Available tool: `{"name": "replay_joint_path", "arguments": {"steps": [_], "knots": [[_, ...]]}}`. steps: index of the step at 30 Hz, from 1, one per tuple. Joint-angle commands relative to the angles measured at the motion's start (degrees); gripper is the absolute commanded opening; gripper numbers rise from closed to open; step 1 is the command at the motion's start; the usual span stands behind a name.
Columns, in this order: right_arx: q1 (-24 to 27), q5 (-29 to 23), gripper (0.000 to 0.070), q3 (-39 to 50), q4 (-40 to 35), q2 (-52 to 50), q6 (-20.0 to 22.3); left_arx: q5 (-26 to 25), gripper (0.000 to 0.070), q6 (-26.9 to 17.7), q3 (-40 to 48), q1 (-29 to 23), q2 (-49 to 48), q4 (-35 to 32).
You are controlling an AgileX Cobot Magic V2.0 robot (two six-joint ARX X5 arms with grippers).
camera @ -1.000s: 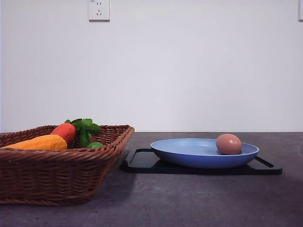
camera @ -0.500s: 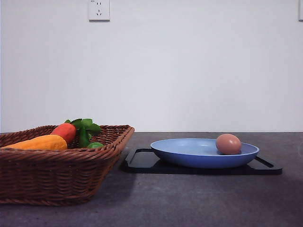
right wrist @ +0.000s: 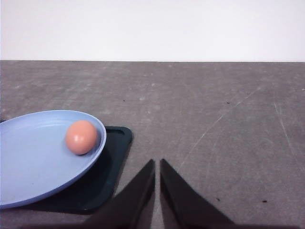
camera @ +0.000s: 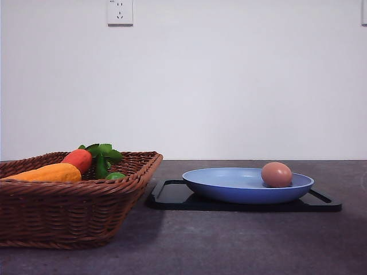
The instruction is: Transfer egg from basket to plate and serve
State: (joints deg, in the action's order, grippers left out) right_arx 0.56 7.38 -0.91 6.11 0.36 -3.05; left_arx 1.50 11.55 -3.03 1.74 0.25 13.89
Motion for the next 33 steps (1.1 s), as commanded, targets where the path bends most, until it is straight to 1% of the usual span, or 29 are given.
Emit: {"name": "replay_joint_path", "arguments": {"steps": [1,33], "knots": [[0.1,-0.1,0.0,0.3,-0.6,-0.2,-0.6,-0.1,0.0,0.1,1.3,0.0,-0.1,1.1],[0.1,-0.1,0.0,0.3,-0.6,-0.2,-0.6,-0.1,0.0,0.1,1.3,0.0,-0.1,1.2]]}}
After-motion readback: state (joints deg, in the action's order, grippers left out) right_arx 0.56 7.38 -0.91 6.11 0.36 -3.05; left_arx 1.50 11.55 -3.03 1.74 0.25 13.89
